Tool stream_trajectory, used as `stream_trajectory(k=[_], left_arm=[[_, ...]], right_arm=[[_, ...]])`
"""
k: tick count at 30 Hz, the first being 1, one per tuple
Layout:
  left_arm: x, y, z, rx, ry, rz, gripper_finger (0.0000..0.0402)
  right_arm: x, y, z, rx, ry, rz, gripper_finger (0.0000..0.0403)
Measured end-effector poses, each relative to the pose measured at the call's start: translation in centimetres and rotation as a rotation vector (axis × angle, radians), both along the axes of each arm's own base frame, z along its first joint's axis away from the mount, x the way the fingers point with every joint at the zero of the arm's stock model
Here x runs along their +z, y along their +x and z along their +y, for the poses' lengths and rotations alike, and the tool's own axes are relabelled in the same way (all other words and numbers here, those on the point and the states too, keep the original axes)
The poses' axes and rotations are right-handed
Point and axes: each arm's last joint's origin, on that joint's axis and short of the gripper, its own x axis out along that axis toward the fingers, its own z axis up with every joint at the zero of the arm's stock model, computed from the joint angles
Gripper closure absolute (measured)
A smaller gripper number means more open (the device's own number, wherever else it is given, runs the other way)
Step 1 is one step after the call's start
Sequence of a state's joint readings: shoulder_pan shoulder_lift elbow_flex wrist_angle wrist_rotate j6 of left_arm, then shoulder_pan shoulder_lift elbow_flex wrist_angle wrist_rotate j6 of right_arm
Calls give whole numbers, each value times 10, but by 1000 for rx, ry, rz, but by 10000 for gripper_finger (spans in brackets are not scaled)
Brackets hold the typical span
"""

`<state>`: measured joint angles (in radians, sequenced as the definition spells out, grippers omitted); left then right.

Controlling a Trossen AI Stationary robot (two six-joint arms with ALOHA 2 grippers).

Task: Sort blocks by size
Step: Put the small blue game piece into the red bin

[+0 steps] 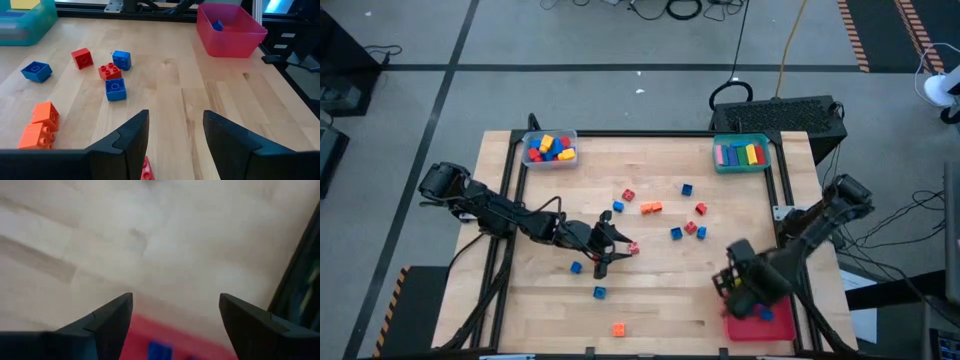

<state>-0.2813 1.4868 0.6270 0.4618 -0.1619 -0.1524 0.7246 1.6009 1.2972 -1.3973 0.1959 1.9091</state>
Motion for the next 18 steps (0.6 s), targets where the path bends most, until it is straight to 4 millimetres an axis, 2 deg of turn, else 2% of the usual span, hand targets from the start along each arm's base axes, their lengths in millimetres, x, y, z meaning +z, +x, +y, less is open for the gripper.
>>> stream_trajectory(k=[4,9,13,18], left_arm=[[0,0,0,-1,0,0,212],[0,0,0,0,2,2,212],[-1,0,0,-3,3,12,212],[-4,-2,0,-5,11,43,212]], right_arm=[[-1,28,-27,151,-16,-12,121],[-2,58,-62,422,-33,-5,121],[-2,71,-86,591,-47,30,122],[-5,78,-104,778,-56,68,122]])
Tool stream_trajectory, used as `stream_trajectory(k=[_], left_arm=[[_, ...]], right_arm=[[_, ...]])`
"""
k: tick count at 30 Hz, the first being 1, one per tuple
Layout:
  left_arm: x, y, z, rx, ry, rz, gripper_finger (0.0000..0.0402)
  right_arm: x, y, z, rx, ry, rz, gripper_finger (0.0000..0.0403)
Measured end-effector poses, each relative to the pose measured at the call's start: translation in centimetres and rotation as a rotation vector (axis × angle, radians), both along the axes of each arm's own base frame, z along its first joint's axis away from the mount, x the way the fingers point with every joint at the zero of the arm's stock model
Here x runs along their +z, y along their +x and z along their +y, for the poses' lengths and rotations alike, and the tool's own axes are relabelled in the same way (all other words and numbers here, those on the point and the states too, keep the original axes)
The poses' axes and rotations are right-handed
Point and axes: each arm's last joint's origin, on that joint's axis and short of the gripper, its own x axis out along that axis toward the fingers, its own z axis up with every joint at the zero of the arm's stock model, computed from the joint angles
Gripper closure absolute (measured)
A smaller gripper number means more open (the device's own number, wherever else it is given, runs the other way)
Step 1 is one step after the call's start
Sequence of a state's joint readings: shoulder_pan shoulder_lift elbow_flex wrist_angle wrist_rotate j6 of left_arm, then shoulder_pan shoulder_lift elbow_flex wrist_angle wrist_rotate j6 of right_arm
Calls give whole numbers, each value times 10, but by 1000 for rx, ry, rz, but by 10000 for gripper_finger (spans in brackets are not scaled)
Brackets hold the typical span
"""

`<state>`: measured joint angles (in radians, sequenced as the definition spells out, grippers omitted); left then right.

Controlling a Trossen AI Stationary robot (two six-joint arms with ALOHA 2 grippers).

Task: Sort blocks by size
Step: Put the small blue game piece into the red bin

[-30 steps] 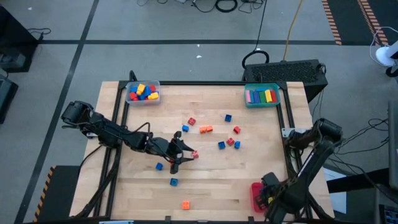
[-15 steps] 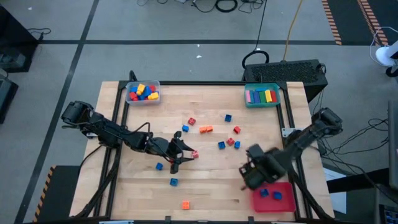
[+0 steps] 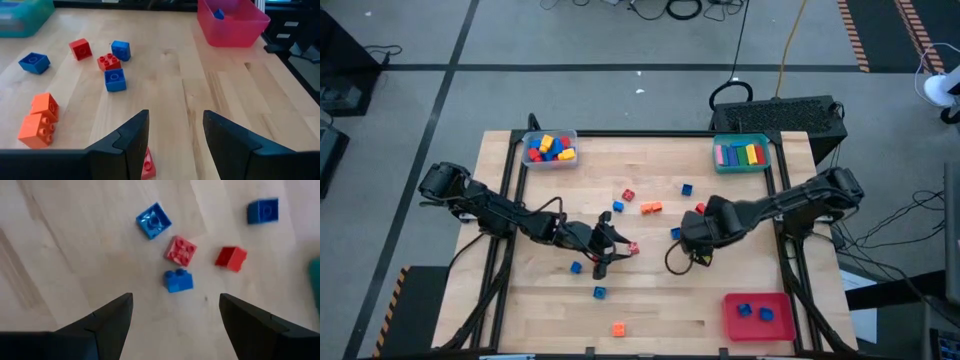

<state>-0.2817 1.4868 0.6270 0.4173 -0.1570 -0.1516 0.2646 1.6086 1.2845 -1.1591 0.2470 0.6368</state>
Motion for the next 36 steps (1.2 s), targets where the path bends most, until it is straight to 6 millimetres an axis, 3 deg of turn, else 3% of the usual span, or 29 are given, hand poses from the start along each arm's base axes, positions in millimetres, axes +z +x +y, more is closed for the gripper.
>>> stream_trajectory(k=[17,27,36], left_arm=[[-1,0,0,8,7,9,212],[-1,0,2,33,25,3,212],[-1,1,5,43,25,3,212]], right_arm=[[-83,-14,-37,43,103,55,122],[-93,-14,-50,56,121,26,133],[-96,-16,-50,49,144,26,232]])
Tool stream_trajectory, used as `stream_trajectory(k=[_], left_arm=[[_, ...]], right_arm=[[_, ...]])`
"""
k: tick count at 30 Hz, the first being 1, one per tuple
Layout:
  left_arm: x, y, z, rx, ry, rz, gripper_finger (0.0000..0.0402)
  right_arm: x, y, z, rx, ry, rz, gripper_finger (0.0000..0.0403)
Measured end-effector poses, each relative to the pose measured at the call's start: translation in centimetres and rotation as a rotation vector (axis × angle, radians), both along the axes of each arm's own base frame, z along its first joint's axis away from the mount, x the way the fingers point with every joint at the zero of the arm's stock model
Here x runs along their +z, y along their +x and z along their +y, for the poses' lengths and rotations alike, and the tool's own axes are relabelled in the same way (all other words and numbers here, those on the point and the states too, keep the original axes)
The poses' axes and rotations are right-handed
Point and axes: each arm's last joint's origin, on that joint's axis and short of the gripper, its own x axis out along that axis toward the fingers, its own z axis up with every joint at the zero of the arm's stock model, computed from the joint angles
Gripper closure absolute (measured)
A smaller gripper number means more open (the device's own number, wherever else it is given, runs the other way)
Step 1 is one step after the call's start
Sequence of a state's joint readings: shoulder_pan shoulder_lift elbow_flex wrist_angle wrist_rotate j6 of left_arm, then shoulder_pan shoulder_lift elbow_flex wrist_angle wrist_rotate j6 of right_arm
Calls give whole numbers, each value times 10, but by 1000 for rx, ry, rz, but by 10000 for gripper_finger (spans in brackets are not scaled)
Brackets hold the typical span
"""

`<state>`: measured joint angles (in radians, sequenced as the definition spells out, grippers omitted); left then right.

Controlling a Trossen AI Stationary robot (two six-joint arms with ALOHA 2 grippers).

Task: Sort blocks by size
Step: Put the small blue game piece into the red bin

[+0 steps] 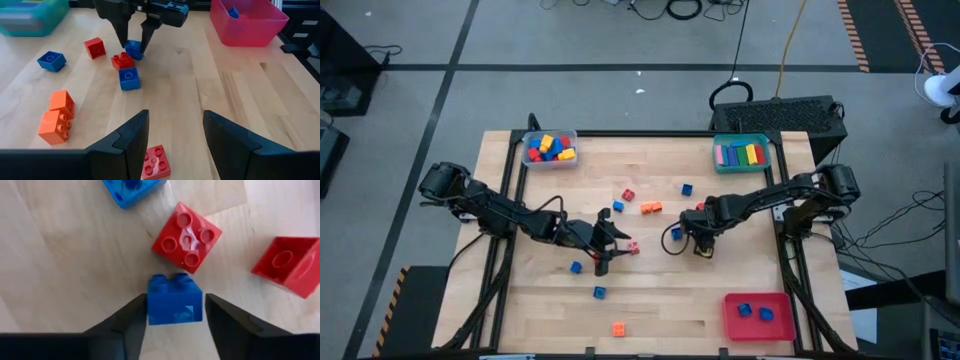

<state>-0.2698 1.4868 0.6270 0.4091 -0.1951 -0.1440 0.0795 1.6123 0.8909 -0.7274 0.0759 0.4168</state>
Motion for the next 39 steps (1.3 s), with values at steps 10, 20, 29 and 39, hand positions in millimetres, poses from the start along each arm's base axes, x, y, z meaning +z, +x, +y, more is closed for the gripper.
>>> stream_trajectory(k=[10,20,29,39], left_arm=[[0,0,0,1,-1,0,212],[0,0,0,3,-4,4,212],[0,0,1,12,-2,0,212],[0,1,5,37,3,-3,212]], right_arm=[[16,7,15,-31,41,-12,285],[76,-2,90,-27,53,59,278],[107,-41,169,-80,120,26,278],[105,-92,221,-228,125,-47,278]])
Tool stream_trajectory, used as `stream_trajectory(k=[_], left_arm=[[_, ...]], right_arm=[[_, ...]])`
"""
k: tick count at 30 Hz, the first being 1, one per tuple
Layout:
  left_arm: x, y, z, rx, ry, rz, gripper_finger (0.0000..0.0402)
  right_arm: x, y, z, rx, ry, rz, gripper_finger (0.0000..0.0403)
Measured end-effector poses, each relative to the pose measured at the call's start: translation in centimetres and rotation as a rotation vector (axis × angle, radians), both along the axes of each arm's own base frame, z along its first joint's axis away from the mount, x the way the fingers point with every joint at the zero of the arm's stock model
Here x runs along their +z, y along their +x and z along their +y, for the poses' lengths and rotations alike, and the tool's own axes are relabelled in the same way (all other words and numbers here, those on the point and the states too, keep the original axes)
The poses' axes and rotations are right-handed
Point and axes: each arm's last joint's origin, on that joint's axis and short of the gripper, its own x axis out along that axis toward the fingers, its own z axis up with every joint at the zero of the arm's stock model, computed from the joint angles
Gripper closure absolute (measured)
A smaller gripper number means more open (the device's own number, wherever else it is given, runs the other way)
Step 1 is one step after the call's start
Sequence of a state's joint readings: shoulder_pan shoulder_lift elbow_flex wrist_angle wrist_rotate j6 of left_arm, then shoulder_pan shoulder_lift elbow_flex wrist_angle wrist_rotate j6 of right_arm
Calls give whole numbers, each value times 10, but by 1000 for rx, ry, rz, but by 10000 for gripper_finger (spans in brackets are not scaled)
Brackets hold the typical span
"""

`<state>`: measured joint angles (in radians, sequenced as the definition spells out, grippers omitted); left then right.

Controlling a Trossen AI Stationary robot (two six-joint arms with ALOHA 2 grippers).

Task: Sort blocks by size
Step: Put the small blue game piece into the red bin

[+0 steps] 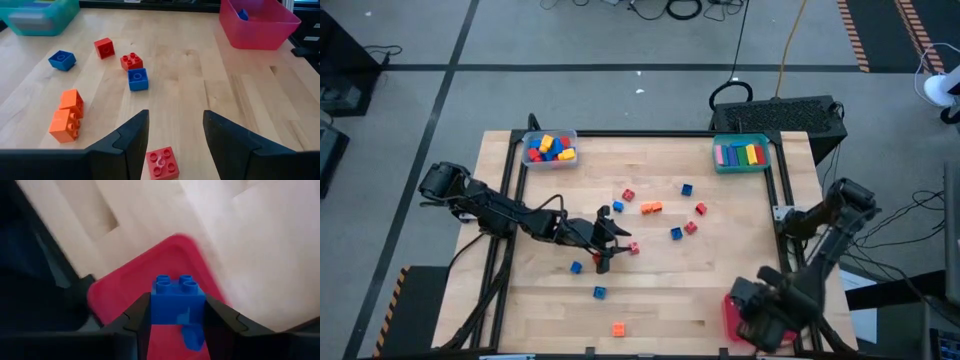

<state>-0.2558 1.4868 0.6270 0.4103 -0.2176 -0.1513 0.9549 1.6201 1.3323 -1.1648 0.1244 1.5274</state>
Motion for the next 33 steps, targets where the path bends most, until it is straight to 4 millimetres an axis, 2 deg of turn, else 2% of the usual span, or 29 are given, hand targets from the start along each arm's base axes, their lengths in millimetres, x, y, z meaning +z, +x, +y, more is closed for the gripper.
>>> stream_trajectory(k=[4,12,19,26,33], left_arm=[[0,0,0,0,0,0,212],[0,0,0,0,0,0,212],[0,0,0,0,0,0,212],[0,0,0,4,-8,-2,212],[0,0,0,11,-25,-1,212]], right_arm=[[-14,-6,16,-25,-31,-14,278],[-66,5,39,-60,-142,29,273],[-93,10,45,-78,-197,60,212],[-85,15,35,-178,-212,67,158],[-60,15,23,-200,-191,-11,159]])
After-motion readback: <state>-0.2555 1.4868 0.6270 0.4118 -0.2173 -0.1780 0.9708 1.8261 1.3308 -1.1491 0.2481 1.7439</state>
